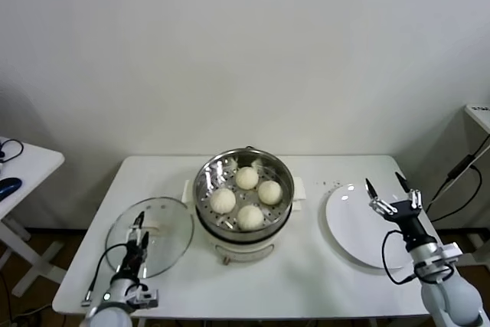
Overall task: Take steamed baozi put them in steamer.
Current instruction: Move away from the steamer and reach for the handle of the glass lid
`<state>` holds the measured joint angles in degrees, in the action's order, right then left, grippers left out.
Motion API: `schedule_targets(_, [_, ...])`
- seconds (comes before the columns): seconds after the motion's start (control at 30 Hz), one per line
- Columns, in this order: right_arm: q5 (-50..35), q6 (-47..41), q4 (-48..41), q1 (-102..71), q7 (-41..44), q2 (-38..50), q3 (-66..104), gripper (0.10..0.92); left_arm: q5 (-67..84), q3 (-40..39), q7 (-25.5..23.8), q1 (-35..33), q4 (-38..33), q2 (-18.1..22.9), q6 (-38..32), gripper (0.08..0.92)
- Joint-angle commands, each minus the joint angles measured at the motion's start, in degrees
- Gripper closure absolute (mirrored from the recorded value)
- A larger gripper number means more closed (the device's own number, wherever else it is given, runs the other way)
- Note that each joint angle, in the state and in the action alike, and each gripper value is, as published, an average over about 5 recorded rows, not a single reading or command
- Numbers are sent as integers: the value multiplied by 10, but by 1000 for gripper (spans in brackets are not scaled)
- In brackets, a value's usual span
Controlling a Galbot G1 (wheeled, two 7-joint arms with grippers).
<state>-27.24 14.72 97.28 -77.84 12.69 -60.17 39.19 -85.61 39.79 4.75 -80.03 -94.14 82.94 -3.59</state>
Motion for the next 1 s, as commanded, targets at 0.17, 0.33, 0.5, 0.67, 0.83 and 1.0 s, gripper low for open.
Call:
schedule_targets(0.17, [10, 4, -2, -13, 5, -5, 14, 203, 22, -3, 12, 46, 50, -7, 0, 177])
schedule_targets(0.33, [10, 5, -8, -13, 8, -6, 21, 203, 22, -6, 14, 59, 64, -9, -1, 177])
schedule_targets(0.5, [10, 6, -11, -12, 10, -6, 27, 203, 20, -7, 17, 67, 79, -9, -1, 177])
schedule_targets(0.67, [11, 6, -10, -13, 12, -11, 30, 203, 21, -6, 25, 78, 92, -8, -1, 177])
schedule_targets(0.83, [15, 8, -11, -17, 17, -17, 32, 203, 22, -6, 33, 84, 103, -8, -1, 177])
schedule_targets(1.0, [22, 9, -11, -19, 20, -22, 32, 203, 24, -6, 42, 88, 107, -8, 0, 177])
